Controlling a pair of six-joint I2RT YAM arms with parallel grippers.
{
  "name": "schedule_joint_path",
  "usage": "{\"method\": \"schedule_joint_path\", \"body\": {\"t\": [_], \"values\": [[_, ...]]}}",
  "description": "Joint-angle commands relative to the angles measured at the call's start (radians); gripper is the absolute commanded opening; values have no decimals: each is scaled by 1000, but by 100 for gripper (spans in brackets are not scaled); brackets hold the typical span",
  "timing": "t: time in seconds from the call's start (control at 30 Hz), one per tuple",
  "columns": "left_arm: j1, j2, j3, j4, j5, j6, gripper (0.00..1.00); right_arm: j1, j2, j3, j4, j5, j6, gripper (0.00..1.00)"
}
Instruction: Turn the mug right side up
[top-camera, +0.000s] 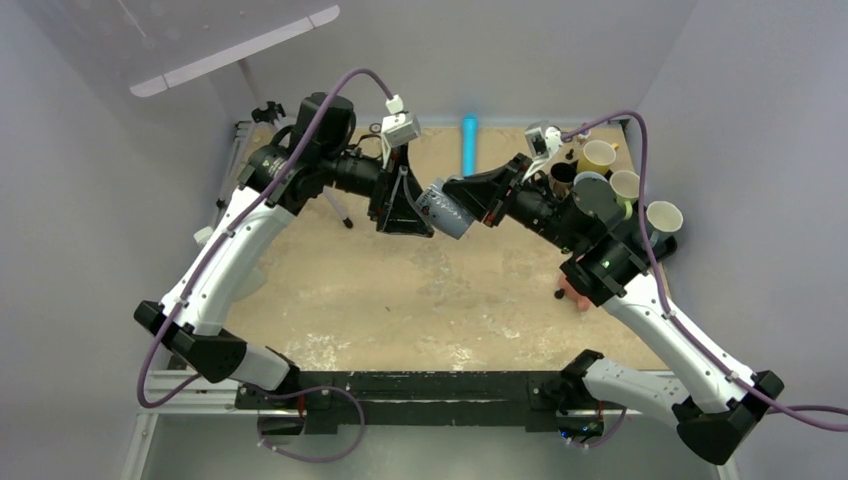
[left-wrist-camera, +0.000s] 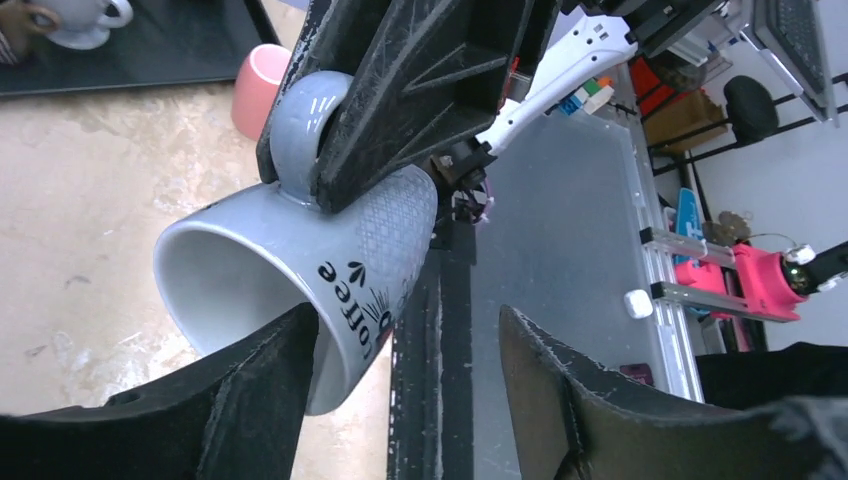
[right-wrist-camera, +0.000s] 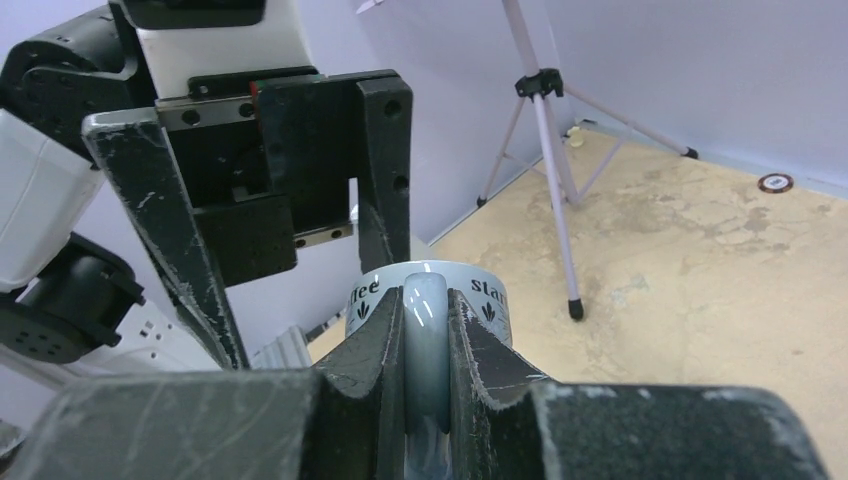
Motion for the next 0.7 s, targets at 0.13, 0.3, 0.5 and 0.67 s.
{"method": "schedule_joint_path", "body": {"t": [0.13,0.3,0.5,0.67], "values": [[-24,-43,-70,91,73,-98,42,-2,4,3,139,-38,47,0],[-32,-39,-101,147,45,-154,0,-1,3,-44,182,-40,77,0],[-31,-42,-82,-50,-176,95,0,-1,11,-23,-49,48,47,30],[-31,-68,-120,-226,-381,475,0,-2,0,92,-333,182,21,65]]}}
